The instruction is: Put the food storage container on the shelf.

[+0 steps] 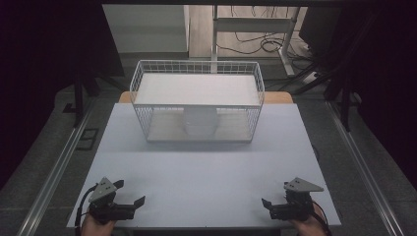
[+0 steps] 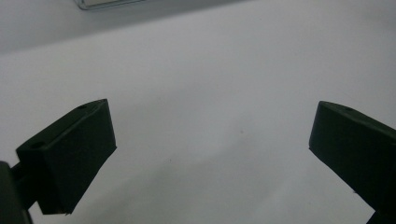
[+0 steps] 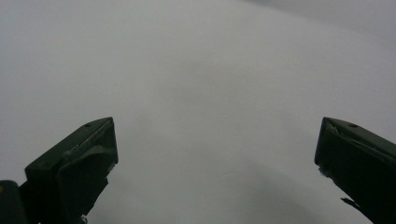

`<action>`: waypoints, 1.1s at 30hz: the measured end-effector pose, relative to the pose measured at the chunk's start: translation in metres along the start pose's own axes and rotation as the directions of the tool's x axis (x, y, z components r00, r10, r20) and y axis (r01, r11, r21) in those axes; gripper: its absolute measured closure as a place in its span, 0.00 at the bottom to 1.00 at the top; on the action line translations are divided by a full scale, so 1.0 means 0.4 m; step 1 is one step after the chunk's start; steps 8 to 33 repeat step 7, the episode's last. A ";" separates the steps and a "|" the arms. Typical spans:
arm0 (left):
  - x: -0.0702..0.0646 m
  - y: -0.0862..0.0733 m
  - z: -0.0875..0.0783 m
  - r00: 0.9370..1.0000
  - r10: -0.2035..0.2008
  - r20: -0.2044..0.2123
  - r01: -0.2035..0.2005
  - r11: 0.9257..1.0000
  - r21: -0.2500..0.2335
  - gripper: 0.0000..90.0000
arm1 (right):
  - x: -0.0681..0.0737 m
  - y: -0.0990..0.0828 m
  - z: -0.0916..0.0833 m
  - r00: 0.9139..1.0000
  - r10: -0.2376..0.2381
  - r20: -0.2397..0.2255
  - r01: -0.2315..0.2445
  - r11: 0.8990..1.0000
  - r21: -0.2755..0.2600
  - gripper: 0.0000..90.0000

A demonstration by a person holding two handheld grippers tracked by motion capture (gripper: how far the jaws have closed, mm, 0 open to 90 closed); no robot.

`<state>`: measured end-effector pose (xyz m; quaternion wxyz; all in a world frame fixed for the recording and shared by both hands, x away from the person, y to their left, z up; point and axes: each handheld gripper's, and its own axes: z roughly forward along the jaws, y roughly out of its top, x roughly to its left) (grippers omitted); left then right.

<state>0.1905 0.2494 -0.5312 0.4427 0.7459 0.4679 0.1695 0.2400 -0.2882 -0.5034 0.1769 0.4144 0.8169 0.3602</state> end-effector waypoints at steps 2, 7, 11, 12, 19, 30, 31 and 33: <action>0.000 0.000 0.001 1.000 0.002 0.000 -0.002 1.000 0.005 0.00 | -0.001 0.000 0.001 1.000 0.003 -0.002 -0.003 1.000 0.003 0.00; -0.002 0.002 0.004 1.000 0.007 -0.001 -0.007 1.000 0.013 0.01 | 0.000 0.000 0.003 1.000 -0.002 -0.004 0.002 1.000 0.007 0.00; -0.002 0.002 0.004 1.000 0.007 -0.001 -0.007 1.000 0.013 0.01 | 0.000 0.000 0.003 1.000 -0.002 -0.004 0.002 1.000 0.007 0.00; -0.002 0.002 0.004 1.000 0.007 -0.001 -0.007 1.000 0.013 0.01 | 0.000 0.000 0.003 1.000 -0.002 -0.004 0.002 1.000 0.007 0.00; -0.002 0.002 0.004 1.000 0.007 -0.001 -0.007 1.000 0.013 0.01 | 0.000 0.000 0.003 1.000 -0.002 -0.004 0.002 1.000 0.007 0.00; -0.002 0.002 0.004 1.000 0.007 -0.001 -0.007 1.000 0.013 0.01 | 0.000 0.000 0.003 1.000 -0.002 -0.004 0.002 1.000 0.007 0.00; -0.002 0.002 0.004 1.000 0.007 -0.001 -0.007 1.000 0.013 0.01 | 0.000 0.000 0.003 1.000 -0.002 -0.004 0.002 1.000 0.007 0.00; -0.002 0.002 0.004 1.000 0.007 -0.001 -0.007 1.000 0.013 0.01 | 0.000 0.000 0.003 1.000 -0.002 -0.004 0.002 1.000 0.007 0.00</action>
